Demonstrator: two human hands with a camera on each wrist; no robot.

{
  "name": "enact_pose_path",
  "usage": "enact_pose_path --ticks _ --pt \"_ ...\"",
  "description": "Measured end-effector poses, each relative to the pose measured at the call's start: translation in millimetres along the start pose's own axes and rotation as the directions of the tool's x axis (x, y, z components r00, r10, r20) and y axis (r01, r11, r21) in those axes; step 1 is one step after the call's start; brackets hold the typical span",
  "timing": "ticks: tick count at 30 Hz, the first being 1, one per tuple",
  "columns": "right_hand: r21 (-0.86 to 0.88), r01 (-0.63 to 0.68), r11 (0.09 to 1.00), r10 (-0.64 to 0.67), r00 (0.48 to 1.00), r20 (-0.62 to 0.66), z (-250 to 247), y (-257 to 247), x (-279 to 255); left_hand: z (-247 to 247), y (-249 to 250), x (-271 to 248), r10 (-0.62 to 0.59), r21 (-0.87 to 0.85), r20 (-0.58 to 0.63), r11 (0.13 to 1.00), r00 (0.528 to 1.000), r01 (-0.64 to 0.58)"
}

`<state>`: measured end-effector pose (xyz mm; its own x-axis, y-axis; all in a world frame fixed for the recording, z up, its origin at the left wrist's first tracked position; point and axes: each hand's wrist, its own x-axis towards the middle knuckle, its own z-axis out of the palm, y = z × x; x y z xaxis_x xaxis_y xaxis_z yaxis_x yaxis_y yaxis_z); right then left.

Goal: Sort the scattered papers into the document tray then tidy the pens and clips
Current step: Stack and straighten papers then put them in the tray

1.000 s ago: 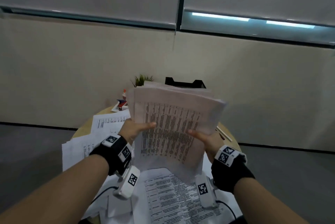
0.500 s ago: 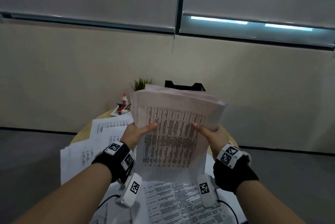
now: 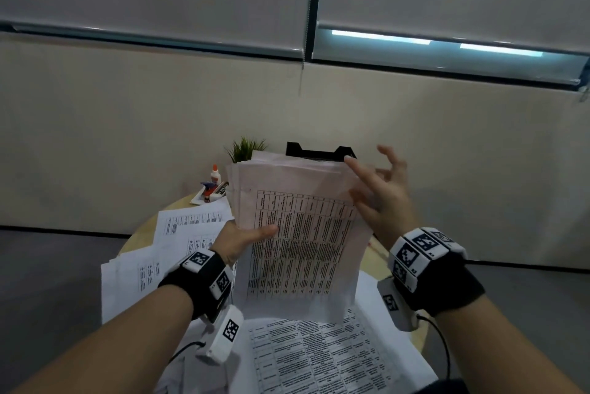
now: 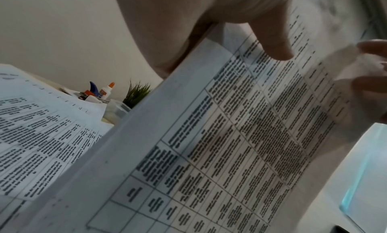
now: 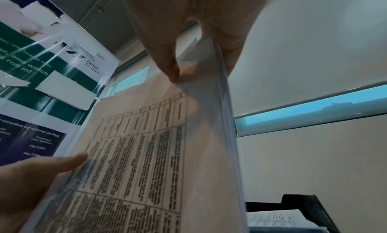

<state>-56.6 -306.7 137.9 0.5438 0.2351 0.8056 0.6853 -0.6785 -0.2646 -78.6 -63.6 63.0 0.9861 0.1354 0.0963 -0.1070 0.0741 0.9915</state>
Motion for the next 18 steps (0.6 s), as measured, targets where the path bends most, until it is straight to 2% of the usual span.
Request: enact_pose_path --ticks 2,4,7,9,10,11,12,13,15,16,18 --pt "0.021 -0.003 1.000 0.005 0.996 -0.086 1 7 -2 0 2 -1 -0.010 0.005 0.045 1.000 0.999 0.010" --pt "0.063 -0.058 0.996 0.067 0.985 -0.161 1 7 -4 0 4 0 -0.011 0.009 0.071 1.000 0.997 0.011" --pt "0.153 -0.178 0.972 0.201 0.968 -0.149 1 3 -7 -1 2 5 -0.017 0.013 0.057 1.000 0.998 0.016" --pt "0.335 -0.302 0.892 0.341 0.938 -0.062 3 7 -10 -3 0 7 -0.027 -0.009 0.014 1.000 1.000 0.027" --pt "0.492 -0.393 0.777 0.441 0.897 0.019 5 8 -11 -4 -1 7 -0.033 -0.020 -0.004 0.999 0.999 0.033" --pt "0.627 -0.480 0.613 0.520 0.843 0.137 7 9 -13 -6 -1 7 -0.043 -0.023 -0.016 0.999 0.999 0.043" --pt "0.681 -0.556 0.476 0.549 0.793 0.265 12 13 -17 -7 -1 6 -0.056 -0.029 -0.025 0.998 0.998 0.055" --pt "0.670 -0.627 0.399 0.545 0.749 0.376 19 19 -23 -6 -2 4 -0.063 -0.036 -0.044 0.997 0.997 0.062" --pt "0.594 -0.735 0.328 0.500 0.668 0.551 35 26 -42 -4 -9 0 -0.049 0.007 -0.103 0.999 0.993 0.050" --pt "0.564 -0.758 0.329 0.487 0.647 0.586 43 26 -51 -1 -14 -3 -0.042 0.048 -0.141 0.998 0.989 0.049" --pt "0.555 -0.762 0.335 0.522 0.640 0.564 58 22 -69 4 -29 -10 -0.045 0.061 -0.195 0.996 0.980 0.058"
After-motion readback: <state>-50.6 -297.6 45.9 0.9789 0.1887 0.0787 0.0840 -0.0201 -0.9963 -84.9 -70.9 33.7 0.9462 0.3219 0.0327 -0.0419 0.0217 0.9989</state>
